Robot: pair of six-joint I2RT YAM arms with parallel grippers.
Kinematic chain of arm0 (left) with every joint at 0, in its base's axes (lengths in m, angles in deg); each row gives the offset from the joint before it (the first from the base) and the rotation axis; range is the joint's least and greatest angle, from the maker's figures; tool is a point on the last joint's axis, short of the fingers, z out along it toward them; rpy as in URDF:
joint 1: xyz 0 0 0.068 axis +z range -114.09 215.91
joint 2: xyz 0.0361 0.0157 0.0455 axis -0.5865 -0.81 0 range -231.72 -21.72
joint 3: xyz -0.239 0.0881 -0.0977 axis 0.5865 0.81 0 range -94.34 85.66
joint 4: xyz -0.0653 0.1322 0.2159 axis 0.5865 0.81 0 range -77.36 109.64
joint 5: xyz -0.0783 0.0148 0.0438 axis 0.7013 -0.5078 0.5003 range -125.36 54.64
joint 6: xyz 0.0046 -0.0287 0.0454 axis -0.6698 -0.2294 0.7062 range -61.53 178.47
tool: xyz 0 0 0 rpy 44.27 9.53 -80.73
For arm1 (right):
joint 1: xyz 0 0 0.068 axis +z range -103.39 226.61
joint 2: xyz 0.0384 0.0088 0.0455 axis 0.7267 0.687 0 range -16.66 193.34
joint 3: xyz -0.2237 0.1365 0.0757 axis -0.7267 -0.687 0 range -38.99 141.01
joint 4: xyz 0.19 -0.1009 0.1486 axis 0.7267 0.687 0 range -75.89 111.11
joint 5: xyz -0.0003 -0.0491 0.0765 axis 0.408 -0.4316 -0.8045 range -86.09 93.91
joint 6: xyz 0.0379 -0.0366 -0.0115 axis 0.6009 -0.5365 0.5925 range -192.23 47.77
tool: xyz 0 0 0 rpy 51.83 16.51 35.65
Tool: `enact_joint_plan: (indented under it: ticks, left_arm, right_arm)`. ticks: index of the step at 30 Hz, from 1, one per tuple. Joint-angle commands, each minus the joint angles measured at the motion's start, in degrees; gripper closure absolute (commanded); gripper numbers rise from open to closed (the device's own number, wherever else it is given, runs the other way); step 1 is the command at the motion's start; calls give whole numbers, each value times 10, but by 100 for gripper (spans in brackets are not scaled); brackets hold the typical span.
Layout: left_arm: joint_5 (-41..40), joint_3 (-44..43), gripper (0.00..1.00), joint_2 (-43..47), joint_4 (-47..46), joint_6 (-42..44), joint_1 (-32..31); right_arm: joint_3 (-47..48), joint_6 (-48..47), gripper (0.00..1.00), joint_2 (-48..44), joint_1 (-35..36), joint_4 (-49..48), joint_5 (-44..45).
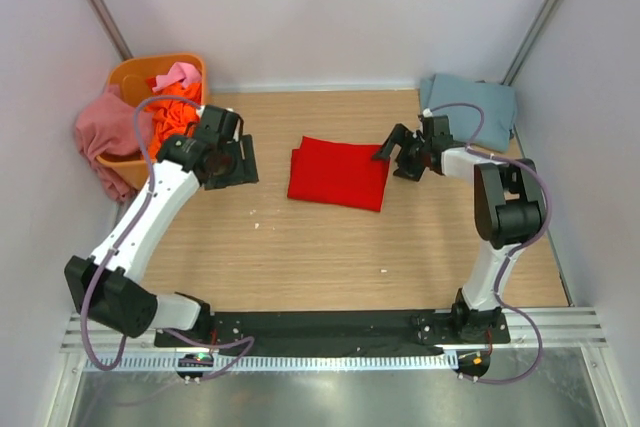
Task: Fold and stack the t-shirts
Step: Neatly place the folded tshirt to the corner
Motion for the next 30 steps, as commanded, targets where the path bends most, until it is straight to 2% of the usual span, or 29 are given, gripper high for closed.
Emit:
enact_joint_plan:
  ticks: [1,4,8,11,13,14,16,18,20,24,26,30]
  left_arm:
    - [-9,46,30,59,-31,6,-2]
    - [-22,89,30,87,-40,7,-2]
    - [-15,150,30,128,-57,3,-2]
    - [-15,188,30,160,-69,4,-2]
    - [-22,205,30,178,-68,6,-1]
    - [-25,209,30,182,-68,6,-1]
    - [-36,217,30,198,-68,8,-1]
    - [-44,225,30,208,-70,7,-1]
    - [-44,226,30,222,-64,1,-1]
    - [-65,223,30,251,-44,-21,-2]
    - [-65,222,30,272,-40,-28,-2]
    - [-61,252,29,301,-69,-38,-2]
  right_arm:
    - [-30,32,8,37,1,-70,0]
    - [-44,51,26,57,1,-112,-29]
    - [-60,70,36,53,5,-141,-50]
    - [-76,90,49,52,11,-171,-68]
    - [-89,99,63,52,12,-200,-79]
    - [-91,108,73,53,12,-210,-93]
    - [-92,119,85,56,12,-242,-113]
    - [-68,119,99,54,12,-234,-135]
    - [-37,102,99,36,11,-191,-131]
    - [105,33,99,18,4,2,-90]
    - [154,10,99,22,-3,51,-86]
    - [325,-43,99,48,-16,214,-38]
